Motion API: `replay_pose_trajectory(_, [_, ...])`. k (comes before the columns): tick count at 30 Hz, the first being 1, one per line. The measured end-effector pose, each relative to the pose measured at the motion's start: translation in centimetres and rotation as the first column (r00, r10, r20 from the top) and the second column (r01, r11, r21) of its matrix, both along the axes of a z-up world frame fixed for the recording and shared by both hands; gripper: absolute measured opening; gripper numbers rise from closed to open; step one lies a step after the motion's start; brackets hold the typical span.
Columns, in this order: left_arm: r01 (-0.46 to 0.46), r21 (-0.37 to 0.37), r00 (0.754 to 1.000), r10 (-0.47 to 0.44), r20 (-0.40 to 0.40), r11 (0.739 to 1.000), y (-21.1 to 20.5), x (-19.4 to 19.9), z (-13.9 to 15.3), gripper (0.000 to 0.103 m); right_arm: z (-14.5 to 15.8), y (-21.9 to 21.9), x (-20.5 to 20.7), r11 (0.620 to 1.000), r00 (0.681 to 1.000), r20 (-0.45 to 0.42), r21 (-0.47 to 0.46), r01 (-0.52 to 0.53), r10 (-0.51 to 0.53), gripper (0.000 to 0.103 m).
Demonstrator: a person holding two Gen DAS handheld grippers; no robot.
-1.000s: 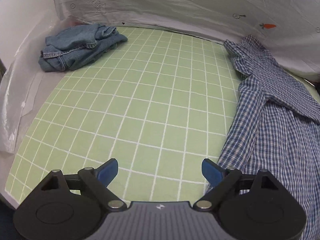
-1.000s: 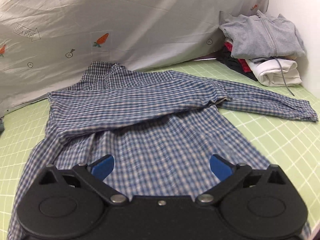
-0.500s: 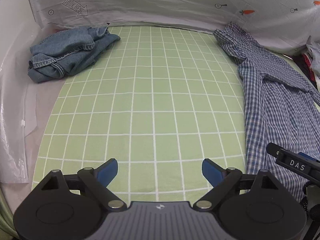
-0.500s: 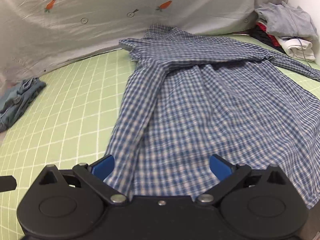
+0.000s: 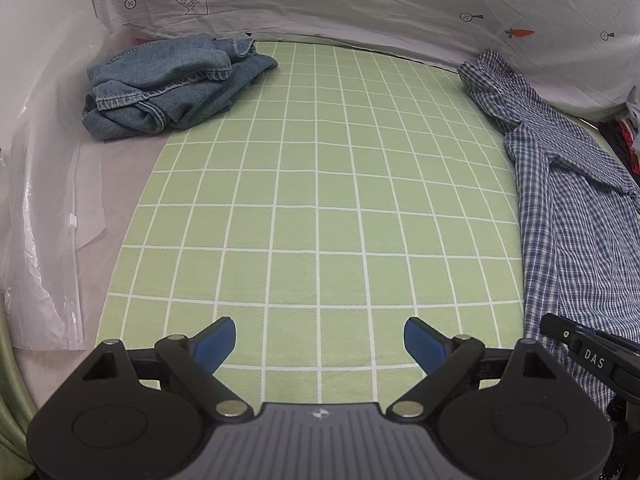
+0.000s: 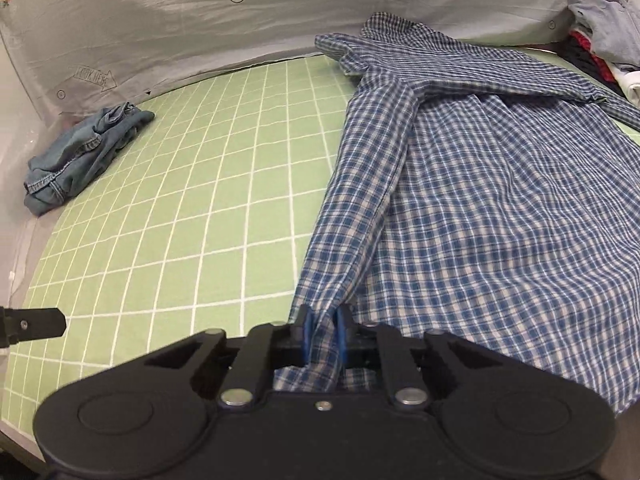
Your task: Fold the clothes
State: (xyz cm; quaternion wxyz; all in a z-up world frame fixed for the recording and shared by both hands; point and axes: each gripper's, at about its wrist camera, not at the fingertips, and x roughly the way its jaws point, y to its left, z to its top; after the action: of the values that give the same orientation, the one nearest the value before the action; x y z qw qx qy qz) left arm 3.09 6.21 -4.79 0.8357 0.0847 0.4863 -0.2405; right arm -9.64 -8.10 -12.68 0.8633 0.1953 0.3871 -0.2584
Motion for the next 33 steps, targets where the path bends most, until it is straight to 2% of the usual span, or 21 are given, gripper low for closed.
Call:
replay_pose_trajectory(3, [0.001, -0.013, 1.0, -0.001, -0.007, 1.0, -0.2, 0.1, 0.0, 0.091, 1.2, -0.2, -0.8, 1.0, 1.0, 0.024, -0.006, -0.016, 0.017, 0.004])
replay_pose_trajectory(9, [0.019, -0.049, 1.0, -0.02, -0.02, 0.999, -1.7, 0.0, 0.2, 0.091, 4.2, -2.0, -2.8, 0.999, 0.997, 0.069, -0.037, -0.015, 0.017, 0.003])
replay_pose_trajectory(14, [0.044, -0.067, 0.999, -0.045, -0.024, 0.997, -3.0, -0.8, 0.2, 0.091, 5.6, -5.0, -5.0, 0.996, 0.998, 0.063, -0.08, 0.032, -0.027, 0.003])
replay_pose_trajectory(18, [0.031, -0.069, 0.999, -0.032, -0.015, 0.997, -3.9, -1.2, 0.5, 0.091, 5.9, -7.8, -7.1, 0.99, 0.996, 0.044, -0.121, 0.078, -0.073, 0.003])
replay_pose_trajectory(25, [-0.006, -0.043, 1.0, 0.006, -0.015, 0.999, -6.4, -2.4, 0.8, 0.091, 4.0, -13.0, -9.7, 0.979, 0.993, -0.03, -0.173, 0.111, -0.118, 0.003])
replay_pose_trajectory(29, [-0.027, -0.011, 1.0, 0.027, 0.0, 1.0, -8.3, -3.4, 1.1, 0.091, 1.2, -15.2, -9.8, 0.988, 0.99, -0.091, -0.122, 0.096, -0.108, 0.006])
replay_pose_trajectory(31, [-0.043, 0.002, 0.999, 0.043, 0.007, 0.999, -9.5, -3.8, 1.3, 0.091, -0.1, -15.8, -9.6, 0.993, 0.988, -0.127, -0.094, 0.074, -0.086, 0.011])
replay_pose_trajectory(33, [-0.057, 0.013, 0.998, 0.057, 0.014, 0.998, -10.8, -4.2, 1.5, 0.091, -0.8, -16.3, -9.5, 0.996, 0.987, -0.147, -0.067, 0.051, -0.06, 0.022])
